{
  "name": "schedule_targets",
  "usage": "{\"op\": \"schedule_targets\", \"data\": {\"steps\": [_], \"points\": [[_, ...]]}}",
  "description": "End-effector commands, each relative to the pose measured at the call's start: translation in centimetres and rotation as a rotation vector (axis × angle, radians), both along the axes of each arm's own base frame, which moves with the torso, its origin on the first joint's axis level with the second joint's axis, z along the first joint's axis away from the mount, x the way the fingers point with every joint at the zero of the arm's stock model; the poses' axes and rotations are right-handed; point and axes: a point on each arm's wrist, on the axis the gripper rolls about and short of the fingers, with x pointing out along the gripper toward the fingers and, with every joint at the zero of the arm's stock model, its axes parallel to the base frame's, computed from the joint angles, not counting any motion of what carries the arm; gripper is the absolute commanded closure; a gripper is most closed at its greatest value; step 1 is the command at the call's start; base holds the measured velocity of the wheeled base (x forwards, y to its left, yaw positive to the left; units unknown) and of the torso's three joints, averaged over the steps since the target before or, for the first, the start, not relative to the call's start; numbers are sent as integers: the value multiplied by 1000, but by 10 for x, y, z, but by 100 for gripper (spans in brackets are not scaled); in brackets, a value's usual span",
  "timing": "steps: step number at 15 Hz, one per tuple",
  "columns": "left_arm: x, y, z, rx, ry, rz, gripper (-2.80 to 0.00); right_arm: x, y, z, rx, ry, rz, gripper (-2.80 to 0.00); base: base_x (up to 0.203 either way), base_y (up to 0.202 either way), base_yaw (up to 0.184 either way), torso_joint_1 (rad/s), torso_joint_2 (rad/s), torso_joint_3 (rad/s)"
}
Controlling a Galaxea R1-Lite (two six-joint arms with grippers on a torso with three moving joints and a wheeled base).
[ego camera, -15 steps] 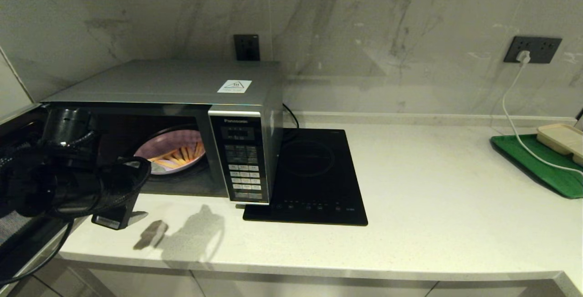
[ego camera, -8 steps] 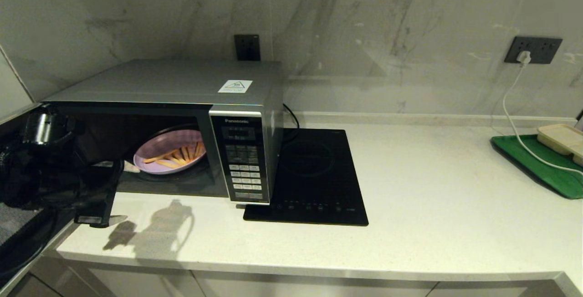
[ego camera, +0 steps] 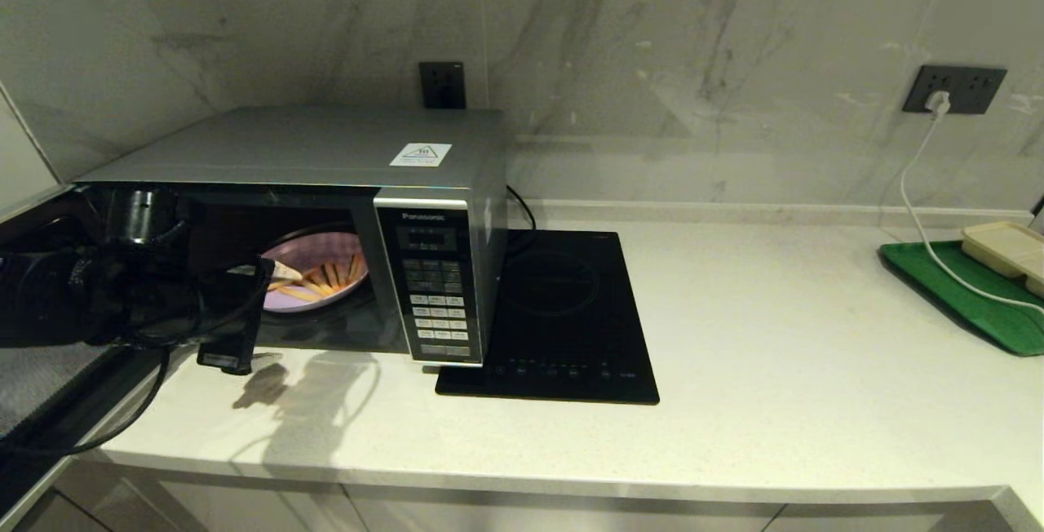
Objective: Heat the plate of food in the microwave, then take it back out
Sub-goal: Take the plate out of the microwave
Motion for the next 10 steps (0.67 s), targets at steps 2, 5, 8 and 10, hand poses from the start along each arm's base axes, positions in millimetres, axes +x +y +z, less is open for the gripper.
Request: {"op": "schedule_targets", "data": {"steps": [2, 5, 8, 10], "points": [[13, 1, -23, -1, 67, 15, -280, 0, 0, 0, 0, 1, 1, 0, 0, 0, 0, 0, 0, 0], [19, 2, -30, 3, 84, 26, -280, 0, 0, 0, 0, 1, 1, 0, 0, 0, 0, 0, 0, 0], [27, 3, -32, 7, 80, 31, -280, 0, 0, 0, 0, 1, 1, 0, 0, 0, 0, 0, 0, 0], [31, 8, -31, 8, 72, 42, -280, 0, 0, 0, 0, 1, 0, 0, 0, 0, 0, 0, 0, 0]]}}
